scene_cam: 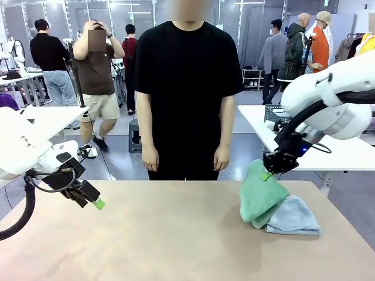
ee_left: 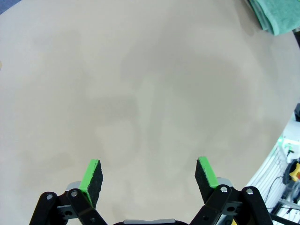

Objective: Fold the towels and place them in the basket.
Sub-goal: Stack the folded Towel with hook on the right side of the table.

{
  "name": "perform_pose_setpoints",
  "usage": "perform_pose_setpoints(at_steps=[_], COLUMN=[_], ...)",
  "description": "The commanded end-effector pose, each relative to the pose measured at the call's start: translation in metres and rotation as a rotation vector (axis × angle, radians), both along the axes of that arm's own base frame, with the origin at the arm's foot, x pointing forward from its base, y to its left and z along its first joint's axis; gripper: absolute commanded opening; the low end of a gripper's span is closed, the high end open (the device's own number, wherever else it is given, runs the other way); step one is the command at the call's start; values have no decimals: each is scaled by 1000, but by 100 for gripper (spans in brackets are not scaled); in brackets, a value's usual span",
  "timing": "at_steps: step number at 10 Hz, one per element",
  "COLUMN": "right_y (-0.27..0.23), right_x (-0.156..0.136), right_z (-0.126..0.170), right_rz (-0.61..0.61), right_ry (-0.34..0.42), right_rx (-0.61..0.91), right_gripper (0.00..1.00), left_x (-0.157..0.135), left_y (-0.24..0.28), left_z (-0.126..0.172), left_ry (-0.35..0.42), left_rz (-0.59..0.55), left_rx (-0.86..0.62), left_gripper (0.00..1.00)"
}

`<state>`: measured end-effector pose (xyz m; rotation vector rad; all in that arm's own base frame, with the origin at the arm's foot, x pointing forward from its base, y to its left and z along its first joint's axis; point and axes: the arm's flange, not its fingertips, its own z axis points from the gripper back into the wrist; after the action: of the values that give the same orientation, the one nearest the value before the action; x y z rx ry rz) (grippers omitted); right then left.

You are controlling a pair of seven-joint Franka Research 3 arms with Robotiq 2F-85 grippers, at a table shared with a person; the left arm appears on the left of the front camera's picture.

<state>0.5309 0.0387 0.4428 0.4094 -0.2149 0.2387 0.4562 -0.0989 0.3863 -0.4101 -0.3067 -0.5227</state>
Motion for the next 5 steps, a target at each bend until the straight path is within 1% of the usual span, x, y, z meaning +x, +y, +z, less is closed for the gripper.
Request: perform_pose_setpoints(at_steps=[1,2,3,4,5], right_y=[-33,-46,-59,-72,-84], right_x=[-6,-6,0,8,18], right_z=[4,3,-4,-15,-33], right_rz=[53,74,84,105,134], right_ry=[-12,-21,-18,-8,25], right_rx=[67,97,104,112,111], right_gripper=[6,6,6,6,6], left_x=[2,2,2,2,2], left_y=[0,0,0,0,0], left_z=[3,3,3,3,3], left_ry=[15,15,15,15,15], left_rz=[0,0,0,0,0], left_rx=[5,5,5,5,5], left_gripper=[100,100,100,100,100])
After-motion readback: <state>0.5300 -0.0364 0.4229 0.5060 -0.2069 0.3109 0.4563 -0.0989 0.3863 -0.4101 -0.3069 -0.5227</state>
